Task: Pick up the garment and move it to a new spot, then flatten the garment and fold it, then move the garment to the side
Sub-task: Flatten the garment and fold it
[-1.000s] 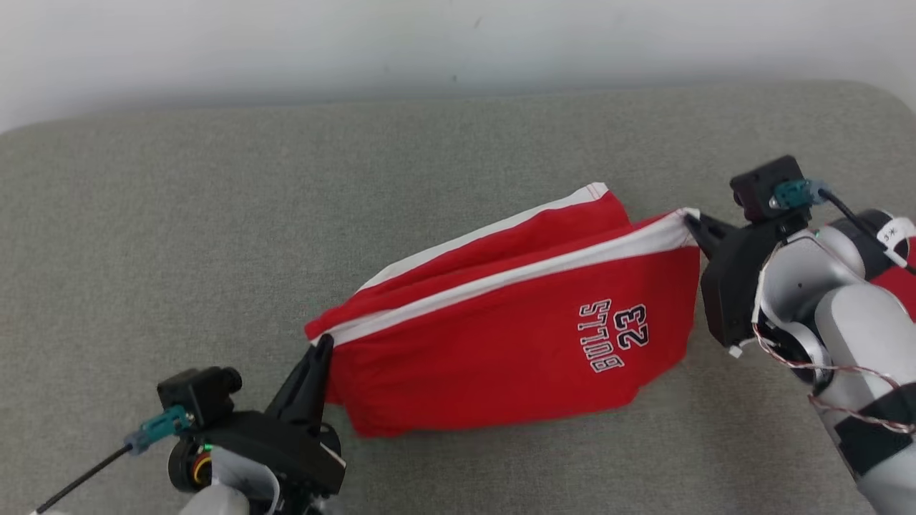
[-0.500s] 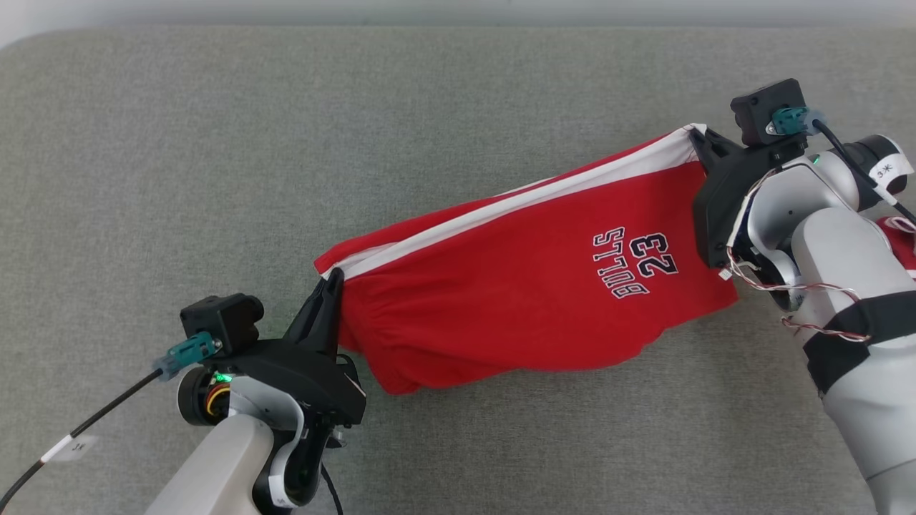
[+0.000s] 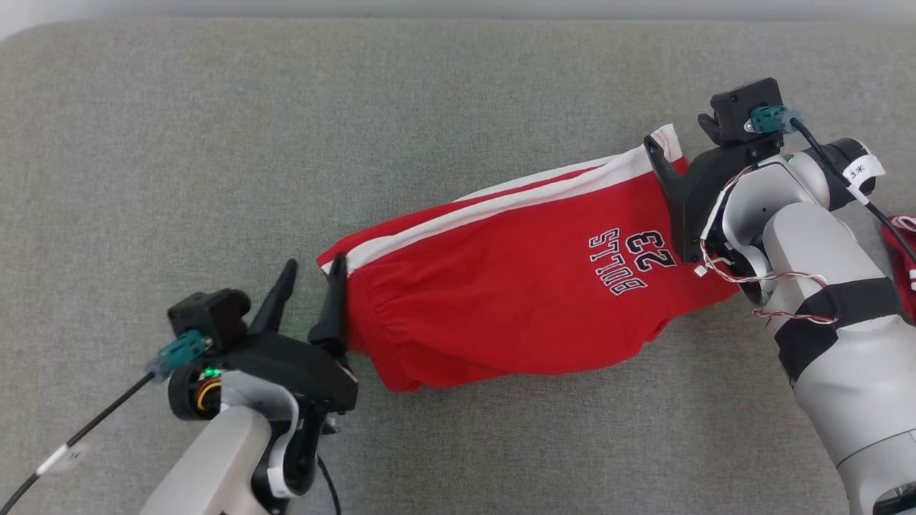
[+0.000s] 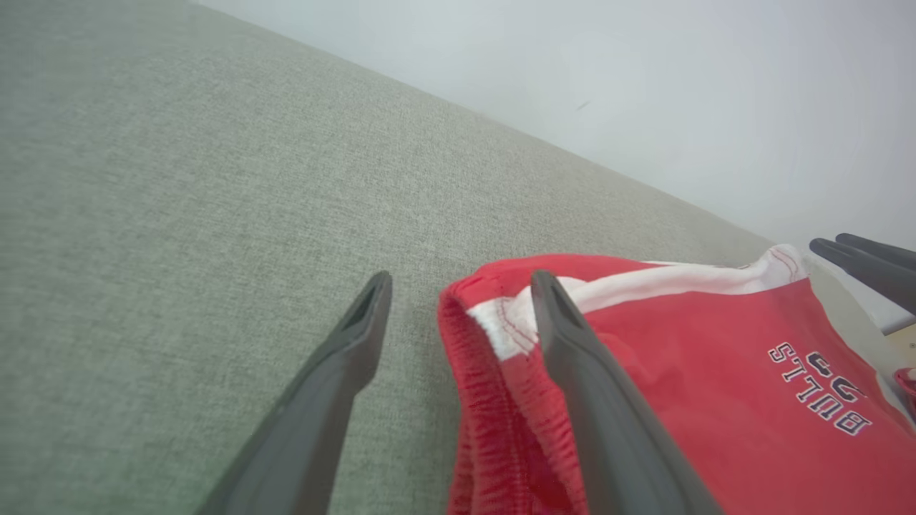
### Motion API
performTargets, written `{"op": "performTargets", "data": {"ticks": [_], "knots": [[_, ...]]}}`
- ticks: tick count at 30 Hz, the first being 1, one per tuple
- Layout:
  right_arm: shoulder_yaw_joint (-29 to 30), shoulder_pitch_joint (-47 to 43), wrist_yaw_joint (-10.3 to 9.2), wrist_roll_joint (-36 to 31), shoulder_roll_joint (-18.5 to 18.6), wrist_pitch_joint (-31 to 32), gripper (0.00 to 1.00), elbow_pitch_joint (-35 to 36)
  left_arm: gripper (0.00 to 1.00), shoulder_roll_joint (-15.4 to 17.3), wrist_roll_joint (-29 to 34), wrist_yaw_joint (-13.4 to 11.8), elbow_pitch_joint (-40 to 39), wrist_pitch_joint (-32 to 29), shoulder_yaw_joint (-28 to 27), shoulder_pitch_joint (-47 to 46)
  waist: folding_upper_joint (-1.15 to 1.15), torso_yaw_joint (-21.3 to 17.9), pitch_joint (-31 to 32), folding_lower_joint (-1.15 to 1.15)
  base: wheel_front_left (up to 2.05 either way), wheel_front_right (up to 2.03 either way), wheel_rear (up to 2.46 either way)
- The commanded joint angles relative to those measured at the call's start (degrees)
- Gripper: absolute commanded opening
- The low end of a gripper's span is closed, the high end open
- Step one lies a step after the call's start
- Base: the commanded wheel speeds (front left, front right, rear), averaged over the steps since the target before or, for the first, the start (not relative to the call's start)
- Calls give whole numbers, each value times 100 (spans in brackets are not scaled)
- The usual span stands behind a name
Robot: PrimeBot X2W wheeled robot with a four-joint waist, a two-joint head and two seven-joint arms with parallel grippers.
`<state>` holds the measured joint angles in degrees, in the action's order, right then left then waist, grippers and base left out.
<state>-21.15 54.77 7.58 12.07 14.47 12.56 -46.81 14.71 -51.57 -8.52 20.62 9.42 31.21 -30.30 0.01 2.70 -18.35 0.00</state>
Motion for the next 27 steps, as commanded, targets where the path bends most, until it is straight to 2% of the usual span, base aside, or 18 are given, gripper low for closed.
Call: {"op": "performTargets", "data": {"ticks": [1, 11, 15, 19, 24, 27], "knots": [[14, 44, -17, 140, -23, -55, 100, -9, 100, 70, 66, 11, -26, 127, -63, 164, -1, -48, 102, 0, 0, 0, 0], [610, -307, -16, 811, 129, 530, 100, -222, 100, 452, 595, -83, -640, 577, -578, 1157, -1, -87, 487, 0, 0, 0, 0], [816, -495, -16, 914, 146, 821, 100, -359, 100, 295, 1069, -57, -1150, 572, -1058, 1804, -1, 18, 524, 0, 0, 0, 0], [971, -612, -17, 896, 153, 957, 100, -456, 100, 109, 1614, 93, -1576, 575, -1376, 2428, -1, 145, 465, 0, 0, 0, 0], [1131, -673, -17, 930, 28, 1045, 100, -531, 100, -137, 2274, 210, -1938, 576, -1851, 2999, -1, 313, 382, 0, 0, 0, 0], [1195, -684, -17, 953, -25, 1102, 100, -582, 100, -238, 2441, 271, -2018, 576, -2038, 3164, -1, 374, 370, 0, 0, 0, 0]]}}
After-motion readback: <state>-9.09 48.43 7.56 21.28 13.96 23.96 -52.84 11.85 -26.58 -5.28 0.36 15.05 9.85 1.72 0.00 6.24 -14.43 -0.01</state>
